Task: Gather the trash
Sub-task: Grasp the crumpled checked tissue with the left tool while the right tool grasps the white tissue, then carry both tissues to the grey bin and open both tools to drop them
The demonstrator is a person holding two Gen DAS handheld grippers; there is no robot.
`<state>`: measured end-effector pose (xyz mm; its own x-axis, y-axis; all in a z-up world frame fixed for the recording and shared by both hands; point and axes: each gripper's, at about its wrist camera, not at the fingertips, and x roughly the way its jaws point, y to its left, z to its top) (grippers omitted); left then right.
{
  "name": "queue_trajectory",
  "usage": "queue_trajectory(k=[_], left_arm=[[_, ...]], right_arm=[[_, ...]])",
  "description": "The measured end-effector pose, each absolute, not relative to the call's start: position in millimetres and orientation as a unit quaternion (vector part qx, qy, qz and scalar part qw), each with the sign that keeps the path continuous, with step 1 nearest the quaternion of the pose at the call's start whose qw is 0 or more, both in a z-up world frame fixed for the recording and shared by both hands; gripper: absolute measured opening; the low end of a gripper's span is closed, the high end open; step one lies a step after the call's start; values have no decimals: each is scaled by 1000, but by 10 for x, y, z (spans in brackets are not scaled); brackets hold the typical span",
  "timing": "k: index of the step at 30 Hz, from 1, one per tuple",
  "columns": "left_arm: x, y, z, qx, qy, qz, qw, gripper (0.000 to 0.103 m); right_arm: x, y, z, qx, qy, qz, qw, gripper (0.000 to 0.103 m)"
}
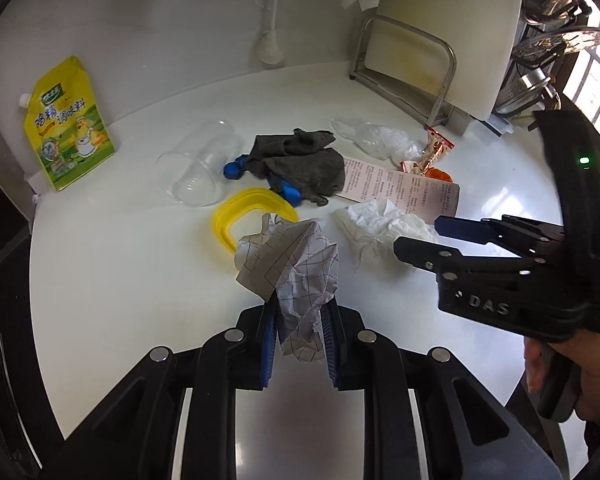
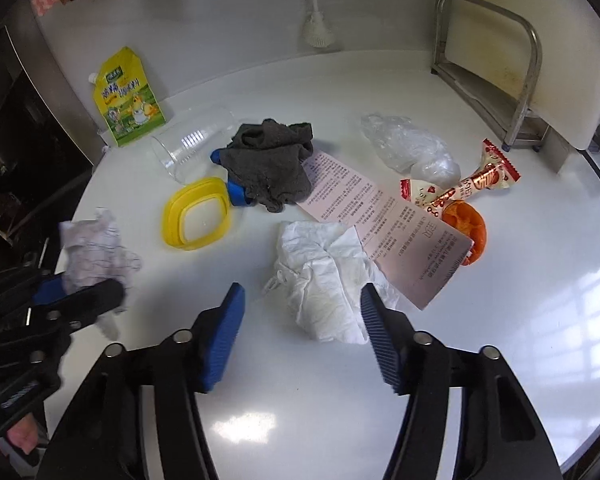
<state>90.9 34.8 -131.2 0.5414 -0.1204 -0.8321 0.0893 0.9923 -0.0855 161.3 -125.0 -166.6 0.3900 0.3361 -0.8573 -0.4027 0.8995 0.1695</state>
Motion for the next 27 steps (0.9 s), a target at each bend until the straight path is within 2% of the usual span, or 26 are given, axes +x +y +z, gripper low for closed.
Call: queue_trajectory(k=[2,4,5,6,9,19,27], left_arm=[[856,421,-1285,-16,473,-58,879,20],[814,480,-1277,-19,474,-60,878,20],[803,496,-1273,-20,473,-59,879,20],[795,517,-1275,-21,474,-61,878,20],[768,539,-1262,-21,471,-63,880,20],[624,457,-1126,-30,460,-83,884,21],[279,168,-907,-27,451,-136,882,21]], right_arm=[[1663,-1195,-1755,-40,512,218,830,57],[1691,-1145,-1836,-51,518,213,827,48],[1702,-1122,-1877,-56,522,209,825,27],[1706,-1110,-1922,-61,527,207,822,12],[1695,-1146,-1979,-58,531,204,820,6],[1264,-1468,-1423,22,493,240,836,3],[495,-1951,-1010,52,471,242,847,3]])
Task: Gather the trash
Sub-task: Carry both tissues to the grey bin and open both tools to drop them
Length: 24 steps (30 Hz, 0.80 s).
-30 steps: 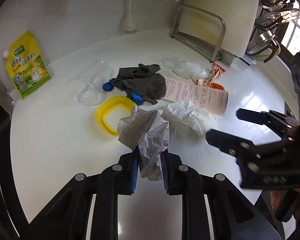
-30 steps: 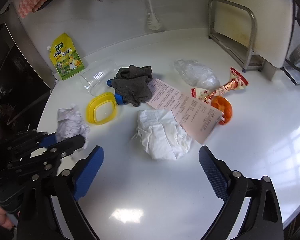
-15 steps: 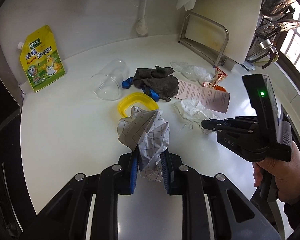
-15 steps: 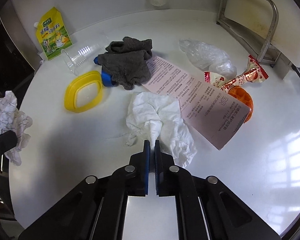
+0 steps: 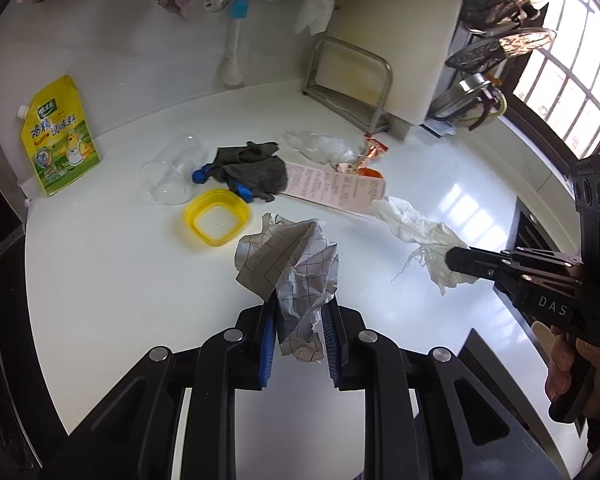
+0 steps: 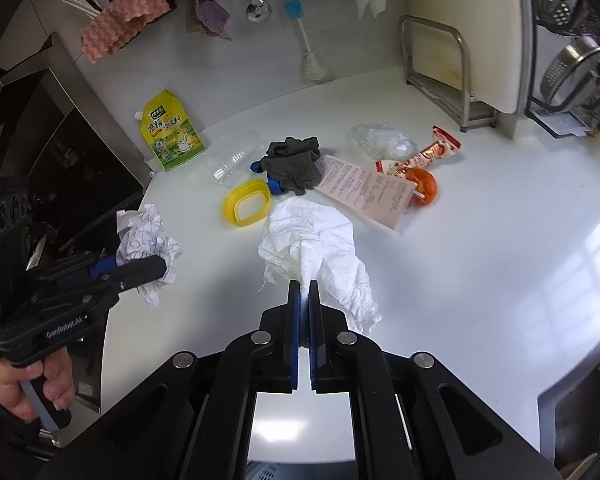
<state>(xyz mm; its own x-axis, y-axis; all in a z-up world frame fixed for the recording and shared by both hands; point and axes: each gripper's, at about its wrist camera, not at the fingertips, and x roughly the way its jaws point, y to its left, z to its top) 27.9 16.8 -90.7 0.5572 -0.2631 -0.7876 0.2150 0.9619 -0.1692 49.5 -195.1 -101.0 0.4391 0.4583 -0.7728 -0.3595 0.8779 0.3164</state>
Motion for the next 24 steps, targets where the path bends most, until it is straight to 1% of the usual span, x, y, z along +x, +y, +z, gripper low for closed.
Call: queue_trajectory(k=[4,9,14,16,24], left_arm=[[58,-19,-810,-22,450,-167,877,21],[-250,-364,-778,0,458,-222,861,21],[-548,-781,-927,22,483,-287,827,21],[-647,-918,-1019,25,496,-309,811,21],[-868,-1364,-1335,56,533,-344,771,21]], right_arm=[[-21,-2298,-993,75,476,223,848,3],[-683,-2658,-1097,88,496,197,841,4],[-1297,-2777,-1345,86,529,177,826,4],[-1472,-2821,-1481,101,546,170,814,4],[-1807,-2843,-1779,105,583,165,789,4]])
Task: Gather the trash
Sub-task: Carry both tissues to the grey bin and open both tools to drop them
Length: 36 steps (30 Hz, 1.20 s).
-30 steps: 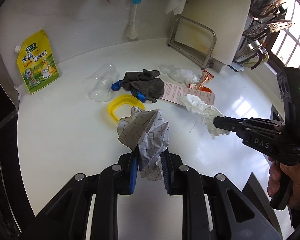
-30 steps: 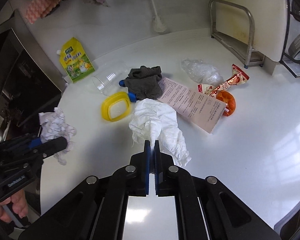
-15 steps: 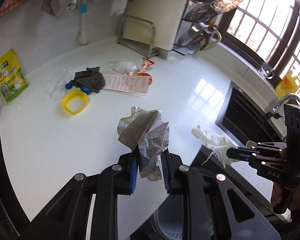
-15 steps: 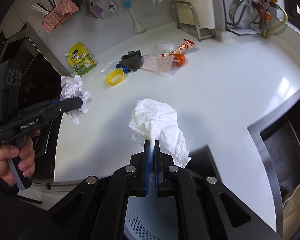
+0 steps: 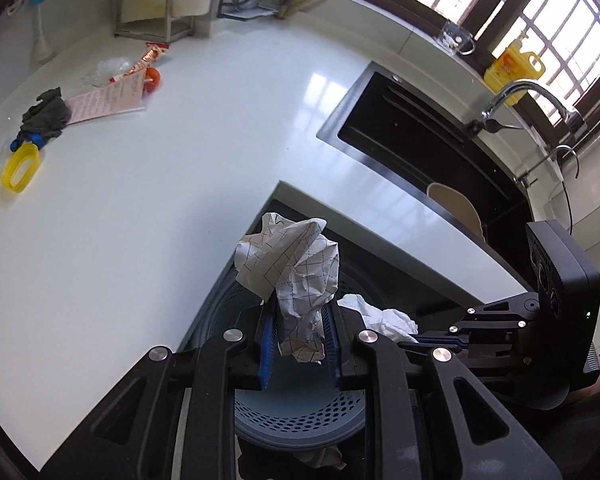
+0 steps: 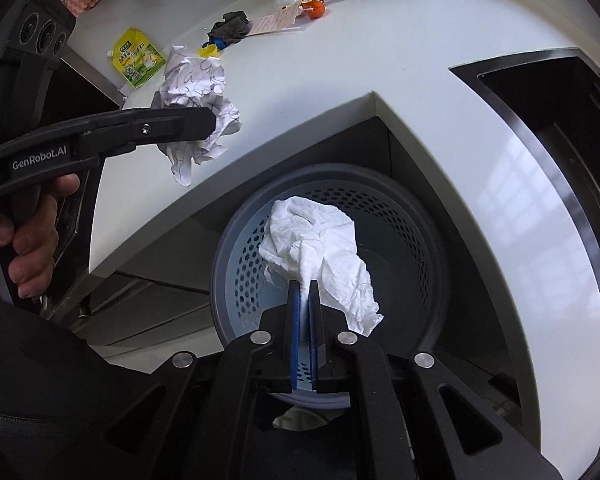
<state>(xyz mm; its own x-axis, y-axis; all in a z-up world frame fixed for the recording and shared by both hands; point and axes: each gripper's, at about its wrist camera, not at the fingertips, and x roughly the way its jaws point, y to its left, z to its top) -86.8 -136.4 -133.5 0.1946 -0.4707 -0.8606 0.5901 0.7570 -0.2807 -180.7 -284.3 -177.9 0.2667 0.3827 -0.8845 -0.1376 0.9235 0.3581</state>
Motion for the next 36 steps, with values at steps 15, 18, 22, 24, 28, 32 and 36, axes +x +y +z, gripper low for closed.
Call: queue_trajectory(k=[15,18,22,24,28,32,36], left_arm=[[-973,-1520,-1738,76,584,-347,730,22],[-970,-1505,-1747,73,587,-348,727,23],[-946,-1514,-1760,65,593,-351,722,36],[-939,-1483,-1750,57,591,-351,724,53],[-924,-1439,-1728,58,588,-346,729,56],[-894,-1366,-1677,49,583,-337,737,60],[-844,-1271,-1588,41,573,-318,754,69]], right_arm=[[-1762,-2814,-2042,93,611,175,766,4],[-1795,-2800,-2073,92,613,175,765,5],[-1774,-2764,-2088,93,616,174,763,10],[-1782,-2759,-2091,91,617,171,763,41],[-1807,-2756,-2082,87,616,172,764,46],[-1812,-2763,-2074,85,617,169,764,48],[-1785,-2770,-2053,83,614,169,766,51]])
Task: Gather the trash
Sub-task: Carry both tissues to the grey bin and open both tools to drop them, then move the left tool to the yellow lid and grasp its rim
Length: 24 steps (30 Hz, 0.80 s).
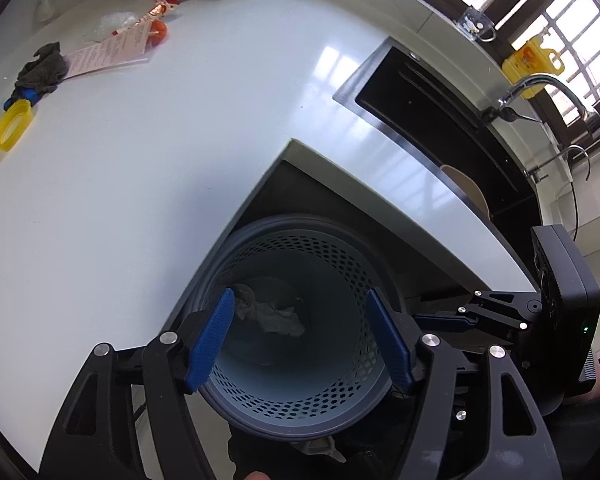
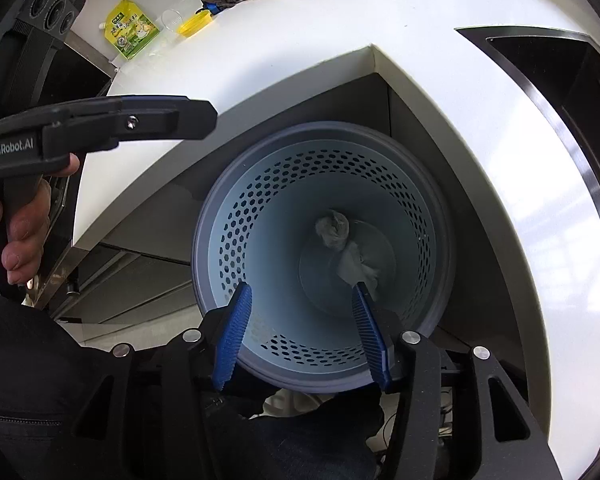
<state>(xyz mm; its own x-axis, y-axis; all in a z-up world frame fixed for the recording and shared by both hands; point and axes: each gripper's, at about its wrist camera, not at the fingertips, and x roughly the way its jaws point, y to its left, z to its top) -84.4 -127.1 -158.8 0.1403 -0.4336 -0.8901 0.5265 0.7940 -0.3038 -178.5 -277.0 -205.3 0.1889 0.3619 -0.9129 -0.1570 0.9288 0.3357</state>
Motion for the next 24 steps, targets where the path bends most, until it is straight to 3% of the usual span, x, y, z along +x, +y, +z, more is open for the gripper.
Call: queue_trajectory(k=[2,8,24], left_arm=[[-809,-1196,-1538,37,569,-302,764,75],[-649,-877,-1341,34,537,-250,805,77],[290,222,-1018,21,458,-86,884,91]], right_arm=[[-1753,-2765,-2032,82,611,171,769,56],[-1544,-2741,-1841,85,579,182,790,61],[-271,-2304,-1115,75,482,219,845,68]])
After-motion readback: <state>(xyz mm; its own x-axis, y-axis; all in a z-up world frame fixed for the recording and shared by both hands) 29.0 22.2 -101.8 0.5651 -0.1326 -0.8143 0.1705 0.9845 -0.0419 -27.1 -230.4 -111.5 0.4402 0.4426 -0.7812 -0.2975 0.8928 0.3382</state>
